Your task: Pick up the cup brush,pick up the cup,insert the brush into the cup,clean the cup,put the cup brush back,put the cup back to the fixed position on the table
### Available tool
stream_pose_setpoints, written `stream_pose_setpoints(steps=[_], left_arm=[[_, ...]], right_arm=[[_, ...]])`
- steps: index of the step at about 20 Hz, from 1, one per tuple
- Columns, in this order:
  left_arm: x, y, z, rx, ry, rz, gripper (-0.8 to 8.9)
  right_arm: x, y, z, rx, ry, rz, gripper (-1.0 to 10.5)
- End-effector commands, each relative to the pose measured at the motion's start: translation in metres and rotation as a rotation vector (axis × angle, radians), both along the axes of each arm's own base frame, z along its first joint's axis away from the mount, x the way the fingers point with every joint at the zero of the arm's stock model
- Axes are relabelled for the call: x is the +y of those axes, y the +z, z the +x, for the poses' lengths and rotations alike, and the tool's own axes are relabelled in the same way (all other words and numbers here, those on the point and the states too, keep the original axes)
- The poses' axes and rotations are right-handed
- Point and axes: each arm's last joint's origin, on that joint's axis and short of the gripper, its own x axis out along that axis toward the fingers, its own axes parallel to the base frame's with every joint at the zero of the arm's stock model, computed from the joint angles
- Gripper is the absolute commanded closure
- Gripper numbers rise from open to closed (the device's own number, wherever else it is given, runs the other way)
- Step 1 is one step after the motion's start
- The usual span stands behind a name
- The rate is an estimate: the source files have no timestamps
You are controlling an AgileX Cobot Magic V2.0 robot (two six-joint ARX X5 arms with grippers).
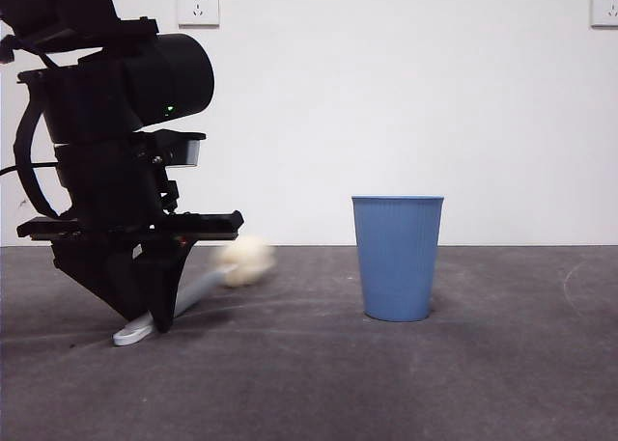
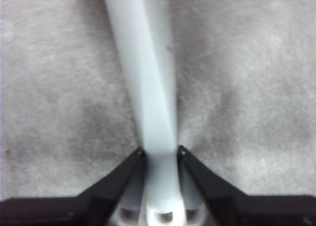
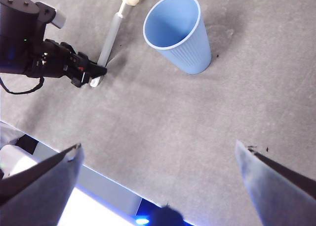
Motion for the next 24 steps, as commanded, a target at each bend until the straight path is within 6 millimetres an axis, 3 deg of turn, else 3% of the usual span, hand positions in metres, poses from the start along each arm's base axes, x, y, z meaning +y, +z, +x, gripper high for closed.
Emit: stream_pose_setpoints(steps=[1,10,20,24], left_arm=[[-0.001,-0.007,-0.002,0.033,-0.006,0.010,8.26],[0.001,-0.003,-0.004,0.038,-0.009,0.016,8.22],[0.006,0.026,-0.013,-0.020,-0.025,-0.020,8.22],[0.013,0.051,-0.026,-0.045,-0.076,-0.066,8.22]], right_arm=[[0.000,0.001,0.000,-0.004,-0.002,0.005,3.0],[0.000,0.000,-0.001,0.010,-0.002,0.004,3.0],[0.000,0.000,-0.001,0.003,0.007,-0.003,3.0],[0.005,-0.007,0.016,-0.074,0.029,0.010,3.0]])
